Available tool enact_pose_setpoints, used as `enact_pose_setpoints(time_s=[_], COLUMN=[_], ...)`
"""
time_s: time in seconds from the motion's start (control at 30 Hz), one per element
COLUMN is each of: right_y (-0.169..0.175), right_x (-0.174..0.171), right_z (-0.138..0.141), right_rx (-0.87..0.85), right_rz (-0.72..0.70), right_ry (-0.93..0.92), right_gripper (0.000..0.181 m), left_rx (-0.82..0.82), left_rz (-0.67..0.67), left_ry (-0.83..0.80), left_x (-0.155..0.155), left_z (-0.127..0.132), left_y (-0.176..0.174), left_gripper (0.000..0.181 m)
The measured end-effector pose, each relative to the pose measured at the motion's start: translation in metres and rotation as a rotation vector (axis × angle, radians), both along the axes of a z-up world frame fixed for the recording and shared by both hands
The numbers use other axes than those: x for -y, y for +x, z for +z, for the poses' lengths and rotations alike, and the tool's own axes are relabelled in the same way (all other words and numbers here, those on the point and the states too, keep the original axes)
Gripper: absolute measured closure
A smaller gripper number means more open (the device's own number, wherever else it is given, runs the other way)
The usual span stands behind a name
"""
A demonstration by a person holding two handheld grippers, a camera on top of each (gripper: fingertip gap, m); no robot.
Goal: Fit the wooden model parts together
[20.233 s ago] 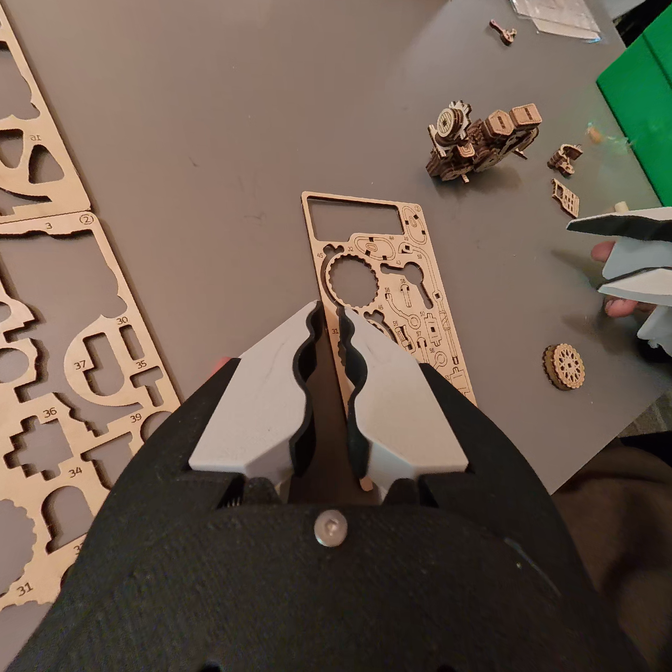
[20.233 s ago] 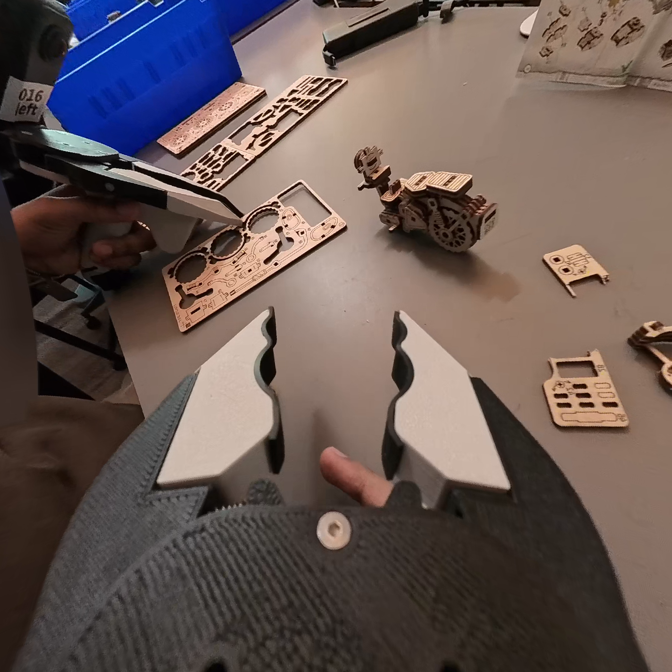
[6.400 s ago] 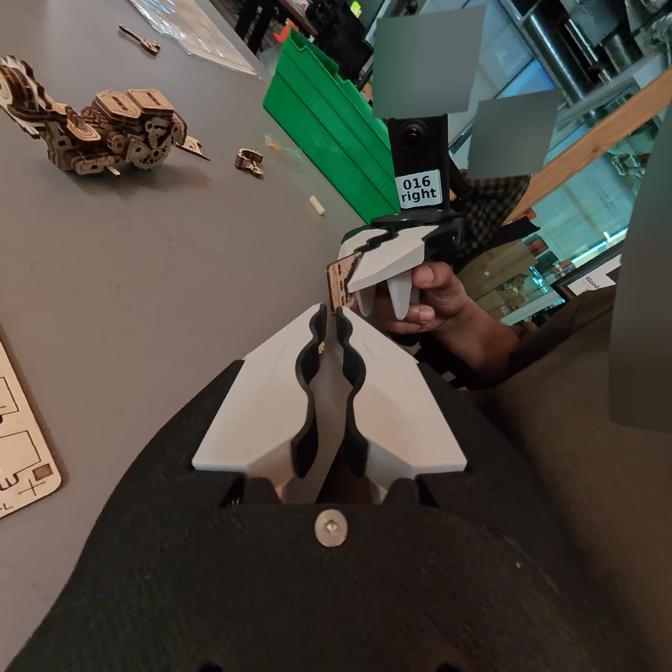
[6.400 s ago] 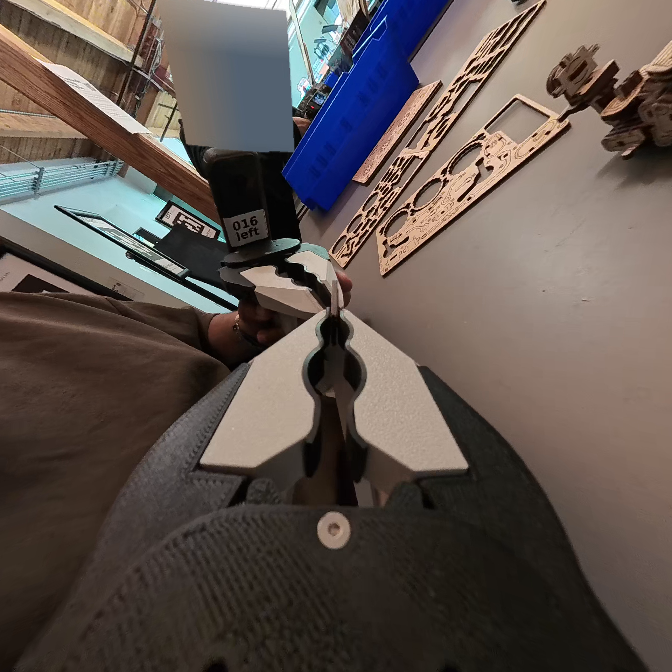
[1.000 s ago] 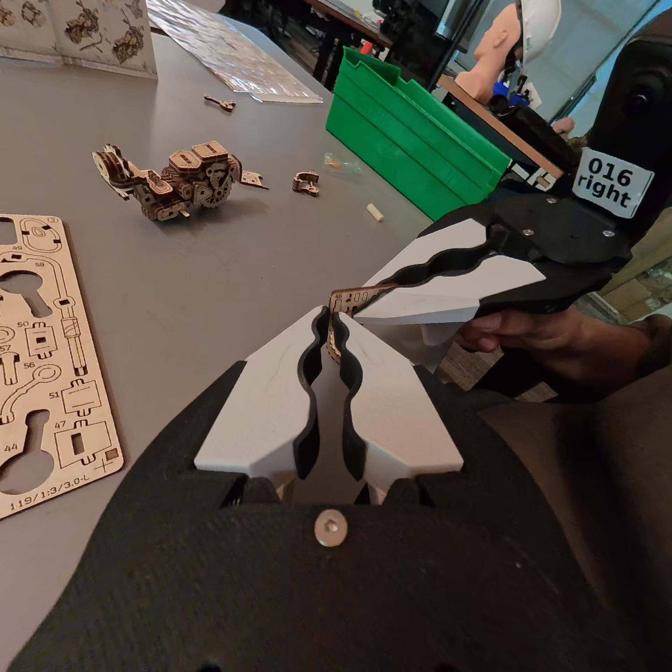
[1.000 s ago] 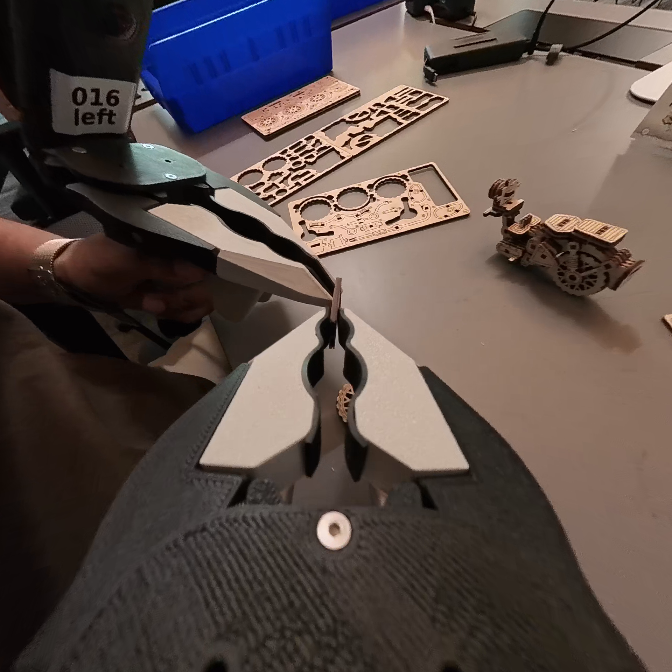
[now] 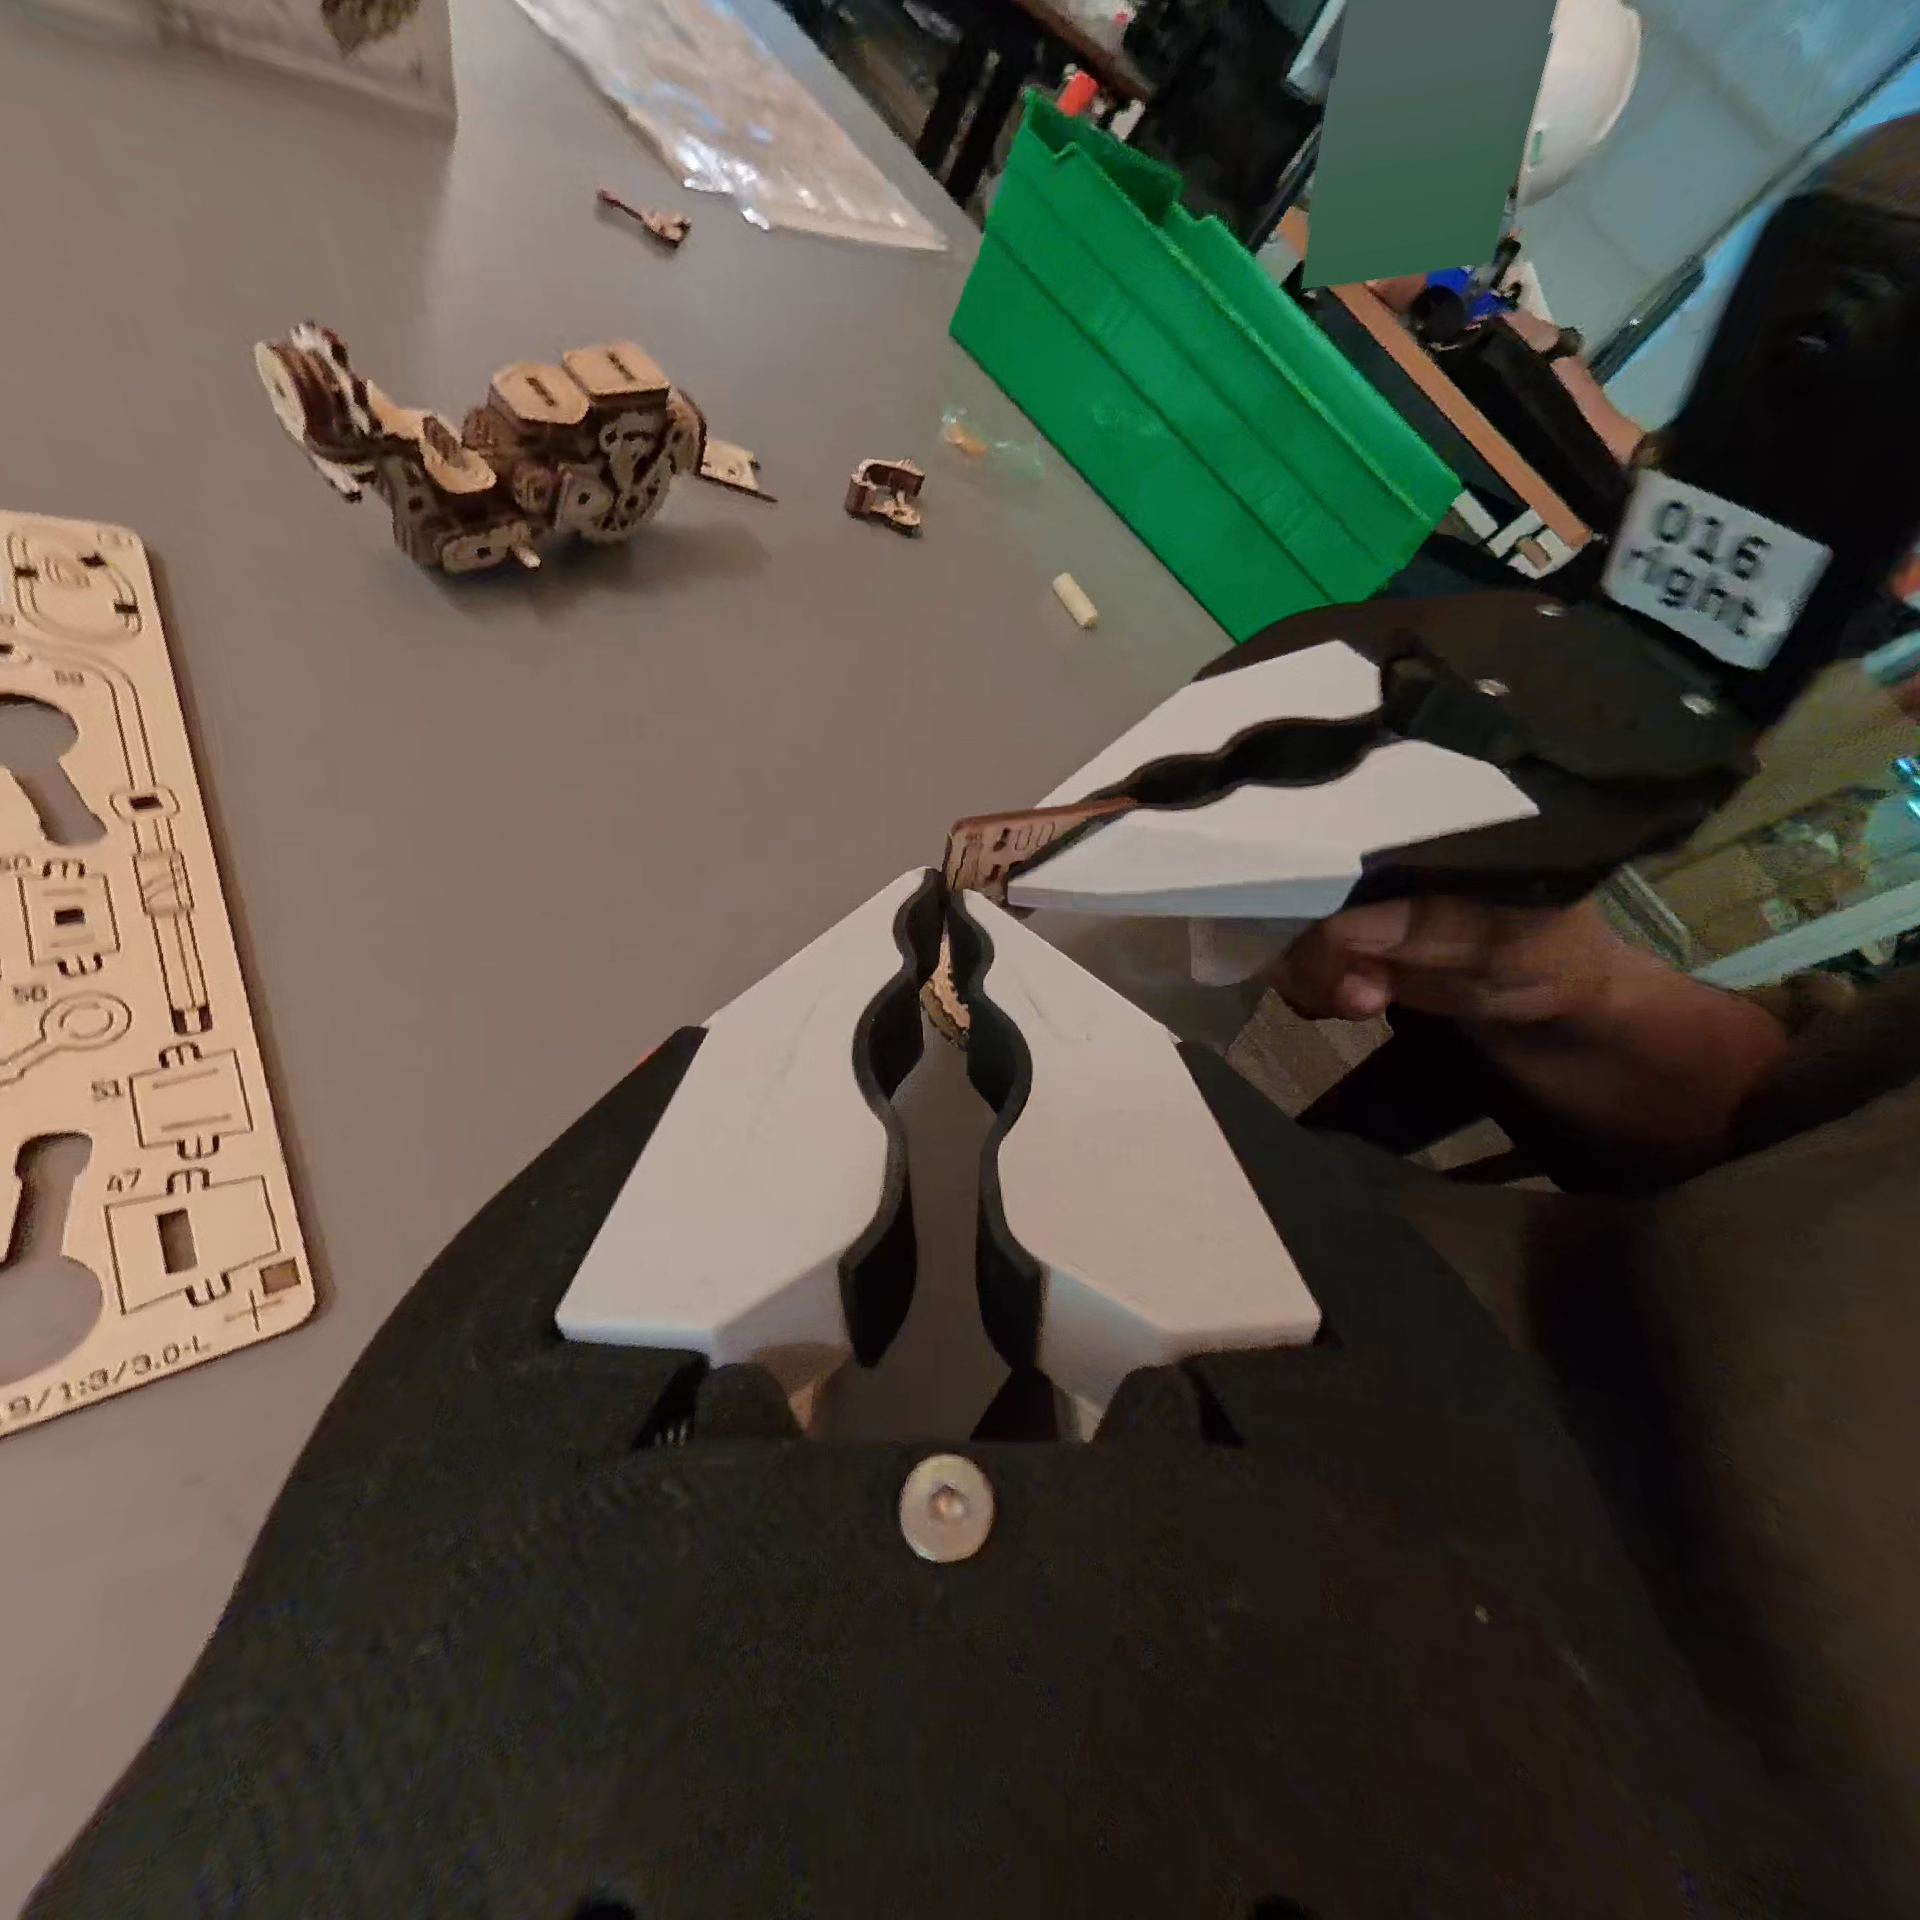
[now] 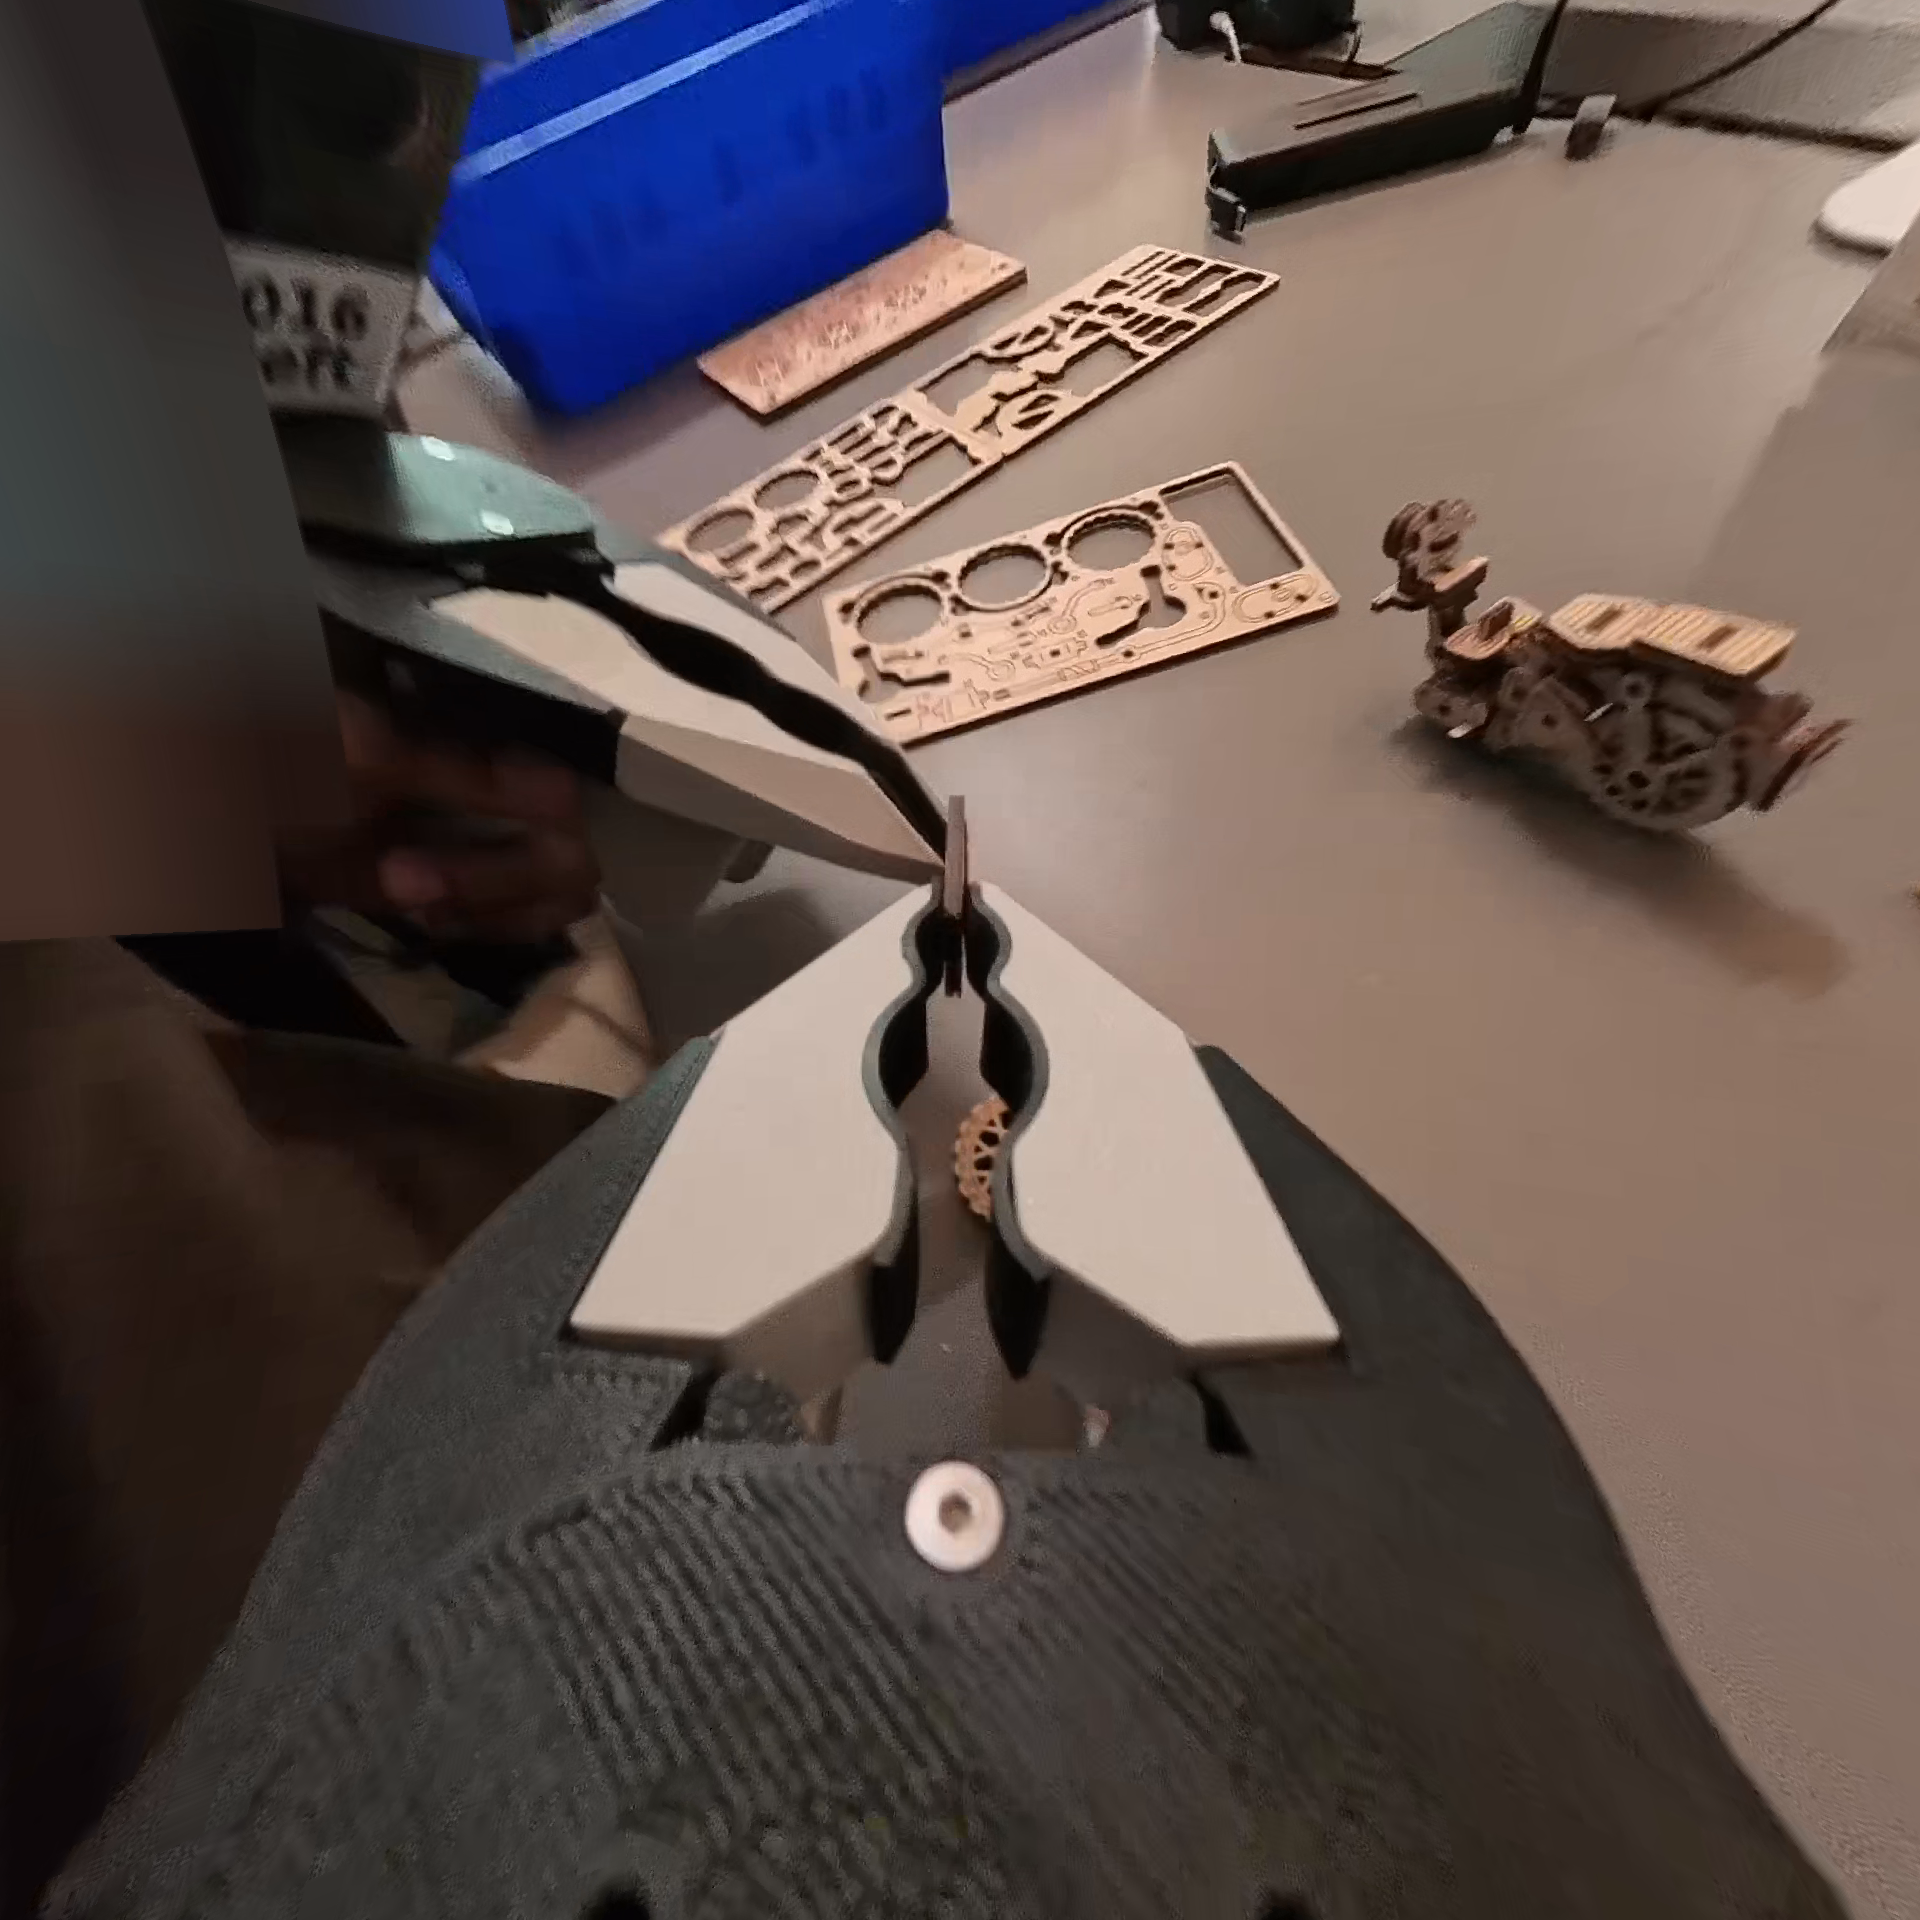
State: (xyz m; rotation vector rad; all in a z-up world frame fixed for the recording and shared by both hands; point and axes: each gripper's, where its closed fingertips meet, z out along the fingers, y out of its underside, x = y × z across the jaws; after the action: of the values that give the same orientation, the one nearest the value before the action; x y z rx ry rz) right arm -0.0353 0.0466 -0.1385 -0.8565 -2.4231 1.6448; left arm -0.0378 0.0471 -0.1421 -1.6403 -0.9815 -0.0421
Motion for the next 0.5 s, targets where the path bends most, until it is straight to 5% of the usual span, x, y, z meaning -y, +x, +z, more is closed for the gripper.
enact_pose_setpoints(time_s=[0.2, 0.5], right_y=[0.0002, 0.0042], right_x=[-0.0015, 0.0024], right_z=[0.0008, 0.0012], right_rx=[0.167, 0.167], right_rz=[0.012, 0.027], right_ry=[-0.120, -0.117], right_gripper=[0.181, 0.181], left_rx=[0.004, -0.054], left_rz=[-0.037, -0.045], left_ry=[0.063, 0.050], left_x=[0.0008, 0.0015], left_z=[0.0012, 0.0065], left_y=[0.0019, 0.0017], left_gripper=[0.170, 0.177])
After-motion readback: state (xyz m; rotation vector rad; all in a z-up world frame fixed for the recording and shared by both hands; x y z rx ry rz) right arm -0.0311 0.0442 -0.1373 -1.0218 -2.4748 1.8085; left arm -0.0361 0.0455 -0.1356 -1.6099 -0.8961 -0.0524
